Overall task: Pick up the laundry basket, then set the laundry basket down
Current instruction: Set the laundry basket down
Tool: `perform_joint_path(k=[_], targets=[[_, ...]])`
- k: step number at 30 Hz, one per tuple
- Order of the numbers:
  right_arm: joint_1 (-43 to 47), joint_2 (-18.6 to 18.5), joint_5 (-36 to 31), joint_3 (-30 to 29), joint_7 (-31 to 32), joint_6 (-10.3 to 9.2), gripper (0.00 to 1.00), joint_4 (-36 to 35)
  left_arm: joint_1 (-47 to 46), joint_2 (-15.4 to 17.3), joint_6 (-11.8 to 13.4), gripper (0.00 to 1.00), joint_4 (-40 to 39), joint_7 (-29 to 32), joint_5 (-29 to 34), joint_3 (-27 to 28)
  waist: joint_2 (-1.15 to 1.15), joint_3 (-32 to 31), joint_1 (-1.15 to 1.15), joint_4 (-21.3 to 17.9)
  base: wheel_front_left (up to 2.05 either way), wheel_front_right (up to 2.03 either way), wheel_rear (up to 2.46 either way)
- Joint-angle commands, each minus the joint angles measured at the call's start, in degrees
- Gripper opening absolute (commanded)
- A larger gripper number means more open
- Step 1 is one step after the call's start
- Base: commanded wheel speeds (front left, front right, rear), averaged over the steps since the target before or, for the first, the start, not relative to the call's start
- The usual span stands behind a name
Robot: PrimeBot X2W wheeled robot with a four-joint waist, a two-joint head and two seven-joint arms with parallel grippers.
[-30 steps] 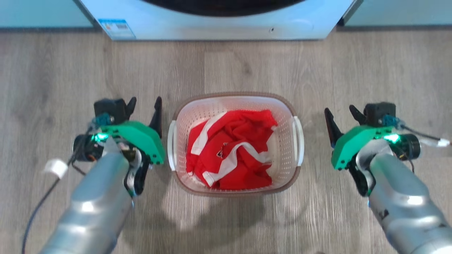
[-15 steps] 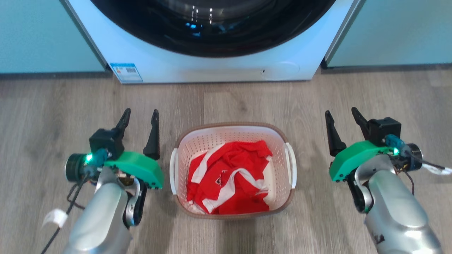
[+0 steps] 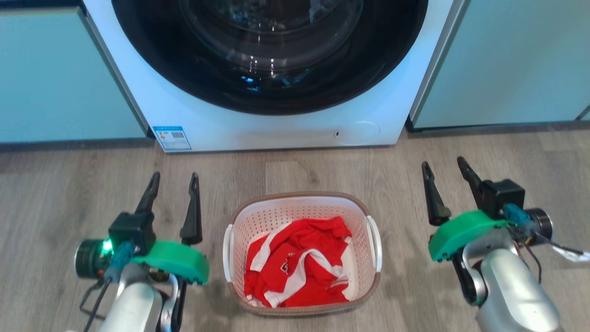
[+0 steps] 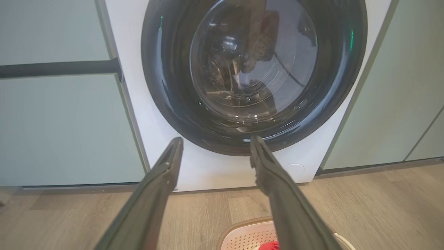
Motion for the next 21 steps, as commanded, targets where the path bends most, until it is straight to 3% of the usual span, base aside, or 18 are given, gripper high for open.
perform_joint_path(k=[1, 21], targets=[[0.2, 0.4, -1.0, 0.4, -0.5, -0.15, 1.00, -2.7, -0.6, 1.5, 0.6, 1.00, -2.8, -0.4, 0.6, 2.8, 0.00, -1.3, 0.01, 0.1, 0.00, 0.00, 0.00], [11.0, 1.3, -4.1, -3.7, 5.2, -0.15, 1.00, -12.9, 9.1, 3.4, 3.2, 1.00, -9.9, 3.3, 0.5, 1.8, 0.00, -5.3, 0.01, -0.4, 0.00, 0.00, 0.00]])
